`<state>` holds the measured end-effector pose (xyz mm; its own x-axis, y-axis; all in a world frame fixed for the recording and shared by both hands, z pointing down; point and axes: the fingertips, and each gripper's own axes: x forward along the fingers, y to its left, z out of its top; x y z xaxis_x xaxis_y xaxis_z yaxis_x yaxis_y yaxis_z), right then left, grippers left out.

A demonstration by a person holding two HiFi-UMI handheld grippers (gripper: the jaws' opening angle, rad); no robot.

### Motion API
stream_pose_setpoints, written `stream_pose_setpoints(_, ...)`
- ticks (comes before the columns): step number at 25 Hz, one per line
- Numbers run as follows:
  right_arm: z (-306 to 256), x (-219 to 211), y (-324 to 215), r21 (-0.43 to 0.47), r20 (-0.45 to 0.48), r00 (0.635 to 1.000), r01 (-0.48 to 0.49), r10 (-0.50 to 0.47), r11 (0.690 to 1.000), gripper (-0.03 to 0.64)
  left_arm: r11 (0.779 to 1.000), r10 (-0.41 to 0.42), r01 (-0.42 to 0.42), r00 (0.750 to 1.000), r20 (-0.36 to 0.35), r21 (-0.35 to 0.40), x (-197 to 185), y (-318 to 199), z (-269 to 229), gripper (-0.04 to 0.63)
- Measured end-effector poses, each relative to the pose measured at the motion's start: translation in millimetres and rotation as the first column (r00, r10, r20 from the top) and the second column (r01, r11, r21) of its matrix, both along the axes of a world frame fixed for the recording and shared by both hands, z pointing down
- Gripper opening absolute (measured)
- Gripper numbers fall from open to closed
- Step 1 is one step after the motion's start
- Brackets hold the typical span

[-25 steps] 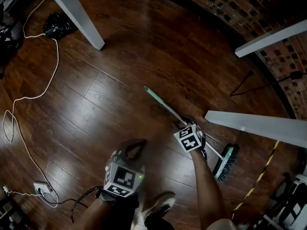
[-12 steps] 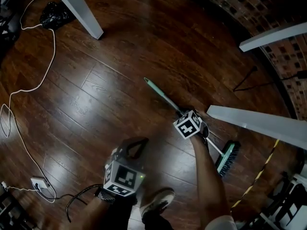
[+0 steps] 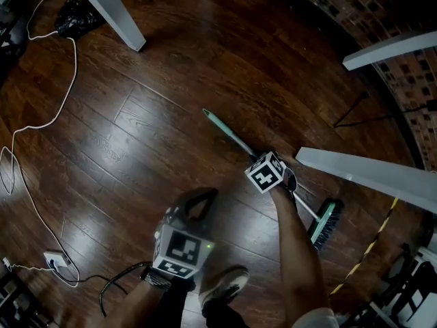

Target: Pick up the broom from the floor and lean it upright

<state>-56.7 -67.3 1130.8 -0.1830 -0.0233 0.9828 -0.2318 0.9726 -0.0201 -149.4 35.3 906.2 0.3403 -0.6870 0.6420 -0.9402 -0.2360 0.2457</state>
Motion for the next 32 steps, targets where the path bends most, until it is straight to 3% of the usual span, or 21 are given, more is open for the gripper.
stream_pose_setpoints(5, -21, 1, 3, 0.021, 0.027, 1.0, 0.003, -0.003, 1.0, 0.086, 1.0, 0.002, -0.002, 1.0, 0.03, 0.002, -9, -8, -8, 0.0)
stream_pose_setpoints(11, -79, 3, 10, 0.052, 0.095, 0.995, 0.004, -0.009, 0.999, 0.086, 0.999, 0.021, -0.024, 0.997, 0.077, 0.038, -7, -20, -52, 0.0)
stream_pose_setpoints(21, -231, 44, 33, 0.146, 0.215, 0.977, -0.042, 0.009, 0.988, 0.084, 0.995, -0.004, -0.005, 0.996, 0.084, 0.101, 23, -32, -177, 0.0)
stream_pose_setpoints(27, -323, 90, 51, 0.218, 0.314, 0.949, -0.073, 0.001, 0.973, 0.083, 0.979, -0.005, -0.019, 0.993, 0.117, 0.205, 54, -39, -272, 0.0)
stream_pose_setpoints(32, -382, 137, 68, 0.224, 0.367, 0.93, -0.097, 0.008, 0.97, 0.084, 0.973, -0.001, -0.029, 0.992, 0.128, 0.23, 95, -31, -326, 0.0)
